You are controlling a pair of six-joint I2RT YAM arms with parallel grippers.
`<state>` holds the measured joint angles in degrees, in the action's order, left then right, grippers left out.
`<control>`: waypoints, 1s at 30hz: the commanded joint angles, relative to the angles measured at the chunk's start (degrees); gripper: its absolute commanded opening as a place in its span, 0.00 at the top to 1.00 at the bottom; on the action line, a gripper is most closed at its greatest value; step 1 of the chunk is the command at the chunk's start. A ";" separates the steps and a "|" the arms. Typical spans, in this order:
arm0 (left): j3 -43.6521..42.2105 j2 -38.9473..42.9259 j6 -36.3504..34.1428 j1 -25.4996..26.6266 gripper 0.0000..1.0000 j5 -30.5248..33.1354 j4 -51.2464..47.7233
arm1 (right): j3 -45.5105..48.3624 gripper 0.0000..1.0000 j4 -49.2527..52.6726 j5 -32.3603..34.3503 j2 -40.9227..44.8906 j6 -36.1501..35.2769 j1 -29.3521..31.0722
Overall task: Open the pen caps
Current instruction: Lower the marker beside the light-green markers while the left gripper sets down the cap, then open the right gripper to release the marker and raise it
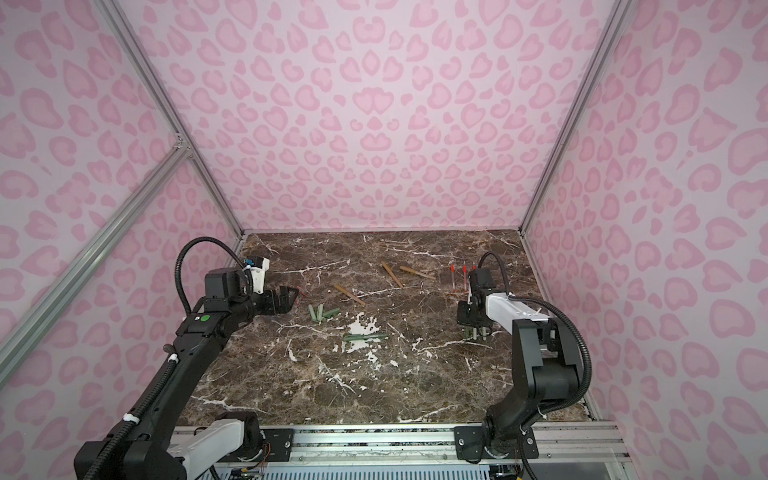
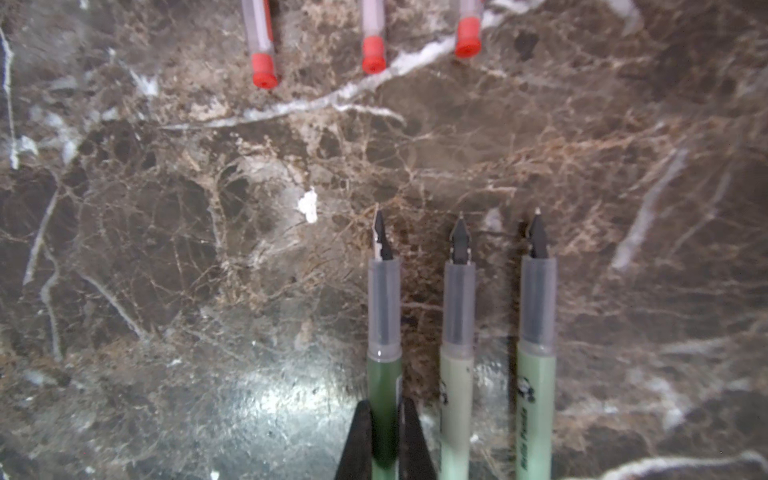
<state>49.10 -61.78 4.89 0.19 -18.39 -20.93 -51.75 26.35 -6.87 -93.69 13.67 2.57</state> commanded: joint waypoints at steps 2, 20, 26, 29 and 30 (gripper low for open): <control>0.56 0.41 0.48 -1.23 0.00 -1.45 1.92 | 0.02 1.00 -0.23 -0.09 -0.23 -0.67 0.49; 0.40 0.29 0.77 -2.30 0.01 -1.91 2.63 | -1.49 0.72 3.87 0.41 5.88 -1.10 1.69; 0.83 0.08 0.88 -2.54 0.02 -1.99 2.09 | -2.51 0.66 6.28 -2.69 11.78 -2.18 5.06; -0.06 -0.17 0.52 -2.56 0.02 -1.93 3.11 | -3.01 0.63 5.62 -4.63 13.25 -4.82 8.66; 0.07 -0.34 0.53 -2.58 0.02 -1.75 2.93 | -3.19 0.63 5.32 -5.07 13.44 -5.14 9.96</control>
<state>49.28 -61.78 5.63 -2.24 -19.70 -19.64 -54.57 31.35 -9.56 -80.71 10.98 10.39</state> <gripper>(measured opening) 0.984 0.366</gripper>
